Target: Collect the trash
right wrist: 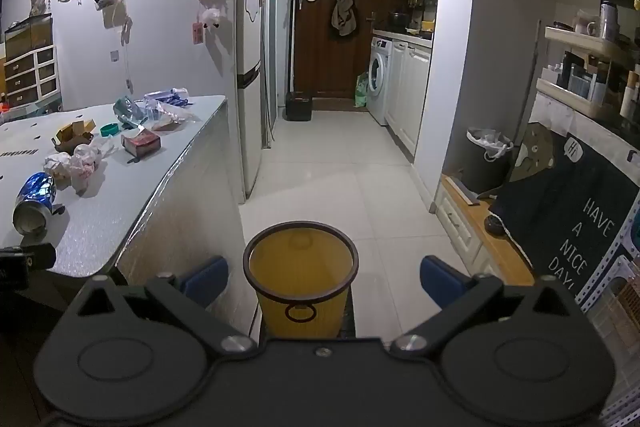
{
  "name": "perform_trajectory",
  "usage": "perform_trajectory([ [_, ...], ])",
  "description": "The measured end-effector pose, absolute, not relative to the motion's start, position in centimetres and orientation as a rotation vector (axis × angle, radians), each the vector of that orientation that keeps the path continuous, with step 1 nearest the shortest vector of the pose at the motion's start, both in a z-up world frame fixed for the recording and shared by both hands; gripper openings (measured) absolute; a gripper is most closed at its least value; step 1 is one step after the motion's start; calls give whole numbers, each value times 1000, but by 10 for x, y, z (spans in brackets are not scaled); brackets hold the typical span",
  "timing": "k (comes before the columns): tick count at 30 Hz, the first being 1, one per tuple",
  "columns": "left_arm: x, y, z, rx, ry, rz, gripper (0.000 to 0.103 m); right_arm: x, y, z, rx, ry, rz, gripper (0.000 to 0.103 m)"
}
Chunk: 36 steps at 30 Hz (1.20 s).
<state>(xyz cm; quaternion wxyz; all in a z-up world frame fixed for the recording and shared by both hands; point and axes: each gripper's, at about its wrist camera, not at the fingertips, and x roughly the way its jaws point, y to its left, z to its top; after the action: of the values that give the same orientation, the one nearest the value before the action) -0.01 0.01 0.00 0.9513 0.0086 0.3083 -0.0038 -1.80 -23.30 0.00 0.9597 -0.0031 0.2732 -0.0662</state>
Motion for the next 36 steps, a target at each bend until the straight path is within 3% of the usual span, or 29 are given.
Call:
perform_trajectory([
  [36,0,0,0,27,631,-5,103,-17,-234,4,-6,555,-136,103],
])
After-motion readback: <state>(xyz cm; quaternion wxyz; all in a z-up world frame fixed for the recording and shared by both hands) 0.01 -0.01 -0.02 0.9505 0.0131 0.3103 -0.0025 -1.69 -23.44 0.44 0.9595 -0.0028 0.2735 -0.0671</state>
